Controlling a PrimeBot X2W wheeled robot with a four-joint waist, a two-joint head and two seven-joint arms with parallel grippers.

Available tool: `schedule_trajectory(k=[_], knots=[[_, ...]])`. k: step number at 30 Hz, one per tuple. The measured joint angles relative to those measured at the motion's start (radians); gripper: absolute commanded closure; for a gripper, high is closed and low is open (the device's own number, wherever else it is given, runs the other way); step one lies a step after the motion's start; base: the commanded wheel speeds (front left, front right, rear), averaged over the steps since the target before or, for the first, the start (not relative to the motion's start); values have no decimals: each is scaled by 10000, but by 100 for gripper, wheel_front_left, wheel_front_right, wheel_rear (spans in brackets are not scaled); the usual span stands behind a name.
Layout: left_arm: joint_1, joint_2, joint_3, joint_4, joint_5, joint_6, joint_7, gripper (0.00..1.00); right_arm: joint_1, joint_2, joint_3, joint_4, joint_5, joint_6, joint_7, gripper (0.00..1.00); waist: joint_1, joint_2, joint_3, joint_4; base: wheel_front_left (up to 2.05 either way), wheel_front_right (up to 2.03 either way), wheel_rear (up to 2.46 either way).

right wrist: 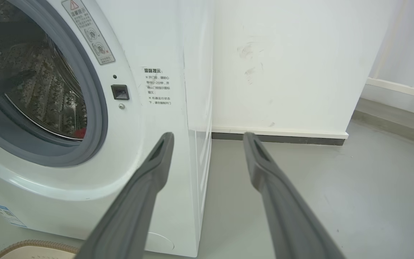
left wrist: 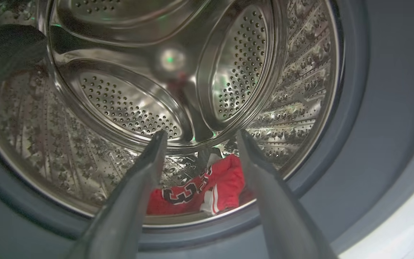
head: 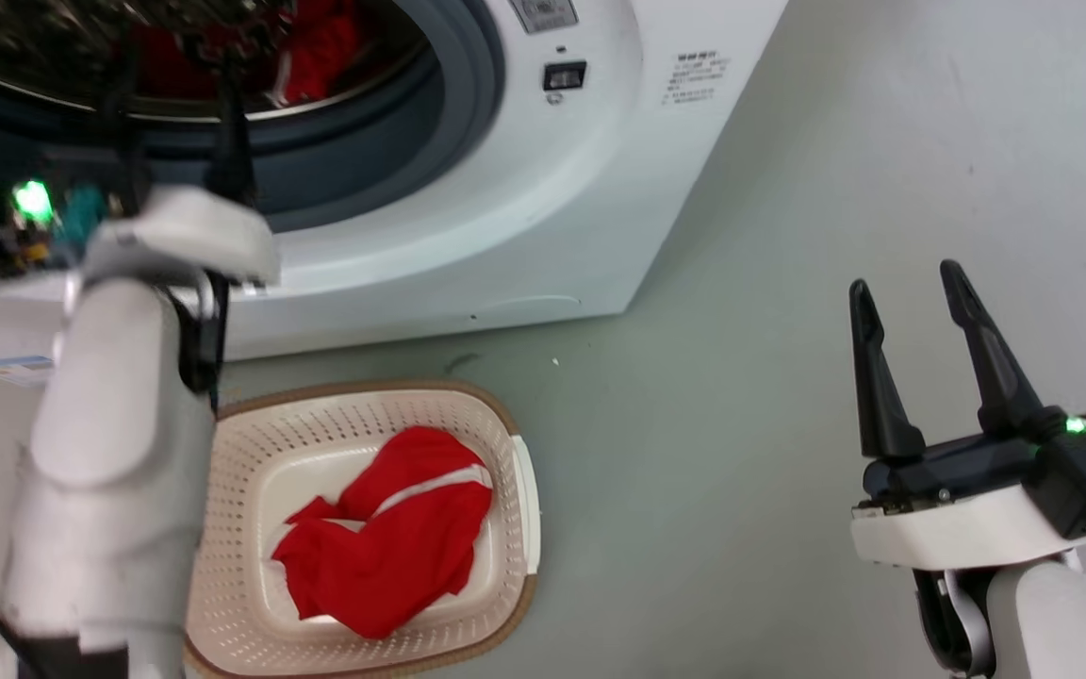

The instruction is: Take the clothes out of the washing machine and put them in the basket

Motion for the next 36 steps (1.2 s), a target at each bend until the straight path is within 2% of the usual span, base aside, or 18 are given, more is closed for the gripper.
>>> schedule_trajectory(k=[4, 10, 18, 27, 36], knots=[[-1439, 213, -247, 1273, 174, -161, 151, 0, -280, -2, 2, -84, 117, 0, 0, 0, 0, 0, 583, -247, 0, 0, 0], [-3330, 531, -485, 2966, 219, -458, 993, 0, -624, -4, 13, -198, 311, 0, 0, 0, 0, 0, 1346, -595, 0, 0, 0], [-5689, 951, -895, 4803, 142, -844, 2878, 0, -1016, -2, -142, -374, 531, 0, 0, 0, 1, 0, 2291, -936, 0, 0, 0], [-7253, 1016, -1628, 6054, -364, -974, 5014, 0, -1325, -2, -134, -470, 769, 0, 0, 0, 0, 0, 3132, -1167, 0, 0, 0], [-8191, 1346, -2150, 6667, -895, -974, 6218, 0, -1559, -2, -90, -504, 1030, 0, 0, 0, 0, 0, 3737, -1431, 0, 0, 0]])
